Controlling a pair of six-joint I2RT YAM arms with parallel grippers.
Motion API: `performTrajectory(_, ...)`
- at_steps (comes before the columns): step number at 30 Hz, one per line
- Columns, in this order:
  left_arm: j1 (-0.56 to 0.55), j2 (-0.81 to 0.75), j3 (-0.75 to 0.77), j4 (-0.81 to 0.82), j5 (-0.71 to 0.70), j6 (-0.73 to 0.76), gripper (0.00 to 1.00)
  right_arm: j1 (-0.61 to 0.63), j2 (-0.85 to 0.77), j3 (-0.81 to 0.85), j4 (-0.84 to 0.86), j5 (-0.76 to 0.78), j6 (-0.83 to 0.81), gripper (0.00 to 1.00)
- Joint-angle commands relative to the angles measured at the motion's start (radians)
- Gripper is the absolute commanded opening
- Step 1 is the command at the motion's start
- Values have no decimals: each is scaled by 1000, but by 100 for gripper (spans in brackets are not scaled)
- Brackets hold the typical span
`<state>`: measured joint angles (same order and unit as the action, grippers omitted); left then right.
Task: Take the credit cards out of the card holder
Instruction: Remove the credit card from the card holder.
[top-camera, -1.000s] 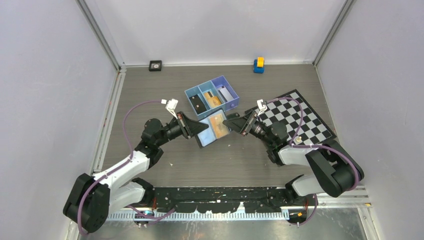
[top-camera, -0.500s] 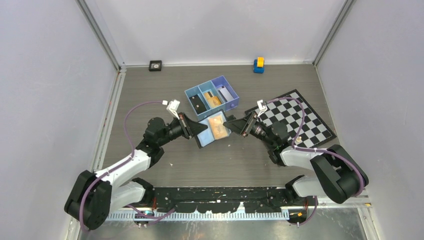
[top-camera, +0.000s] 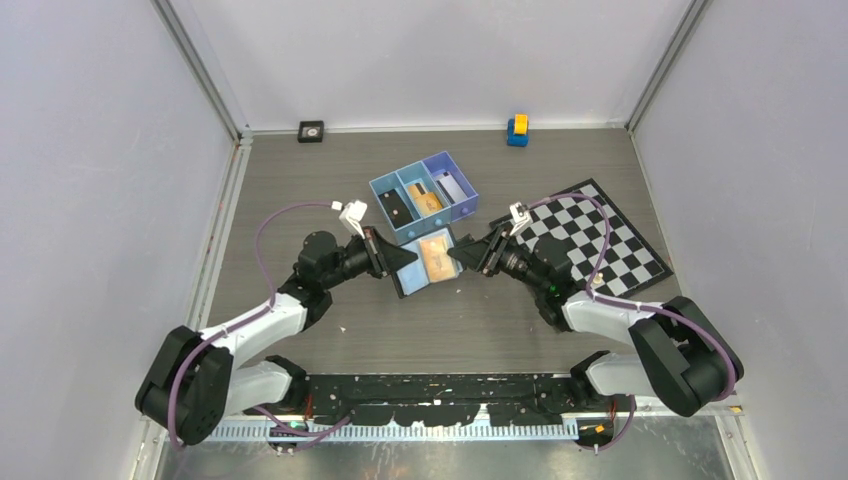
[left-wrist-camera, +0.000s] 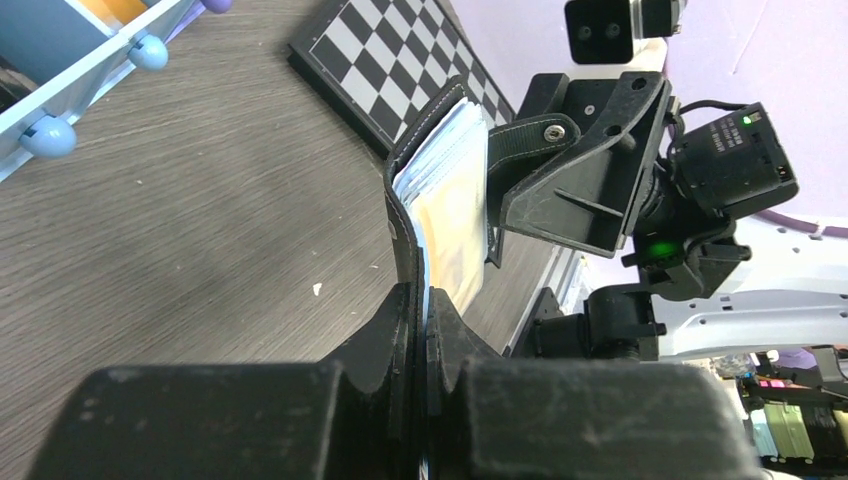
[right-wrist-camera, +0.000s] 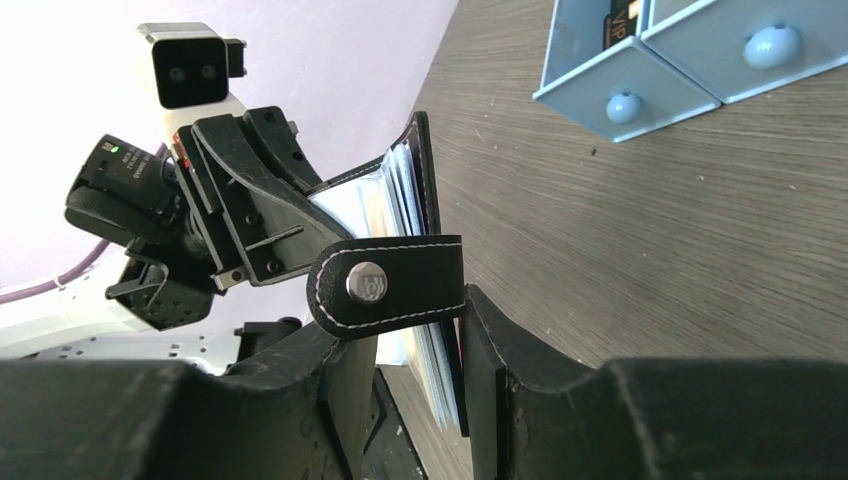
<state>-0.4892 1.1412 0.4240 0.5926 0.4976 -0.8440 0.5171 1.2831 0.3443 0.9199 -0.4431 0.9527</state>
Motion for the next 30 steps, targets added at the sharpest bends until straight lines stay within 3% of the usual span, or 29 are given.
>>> performTrajectory(1,0,25,49,19,-8,29,0,12,-20,45,-24,23,-44,40)
performTrajectory(10,0,75,58,3,-29,50,0,21,-10,77,-115,44,-73,37)
performTrajectory(16,0,79,57,-25,-63,77,0,22,-2,94,-179,64,-86,29)
performTrajectory(30,0,58,59,-37,-60,77,0,23,8,99,-184,68,-87,26)
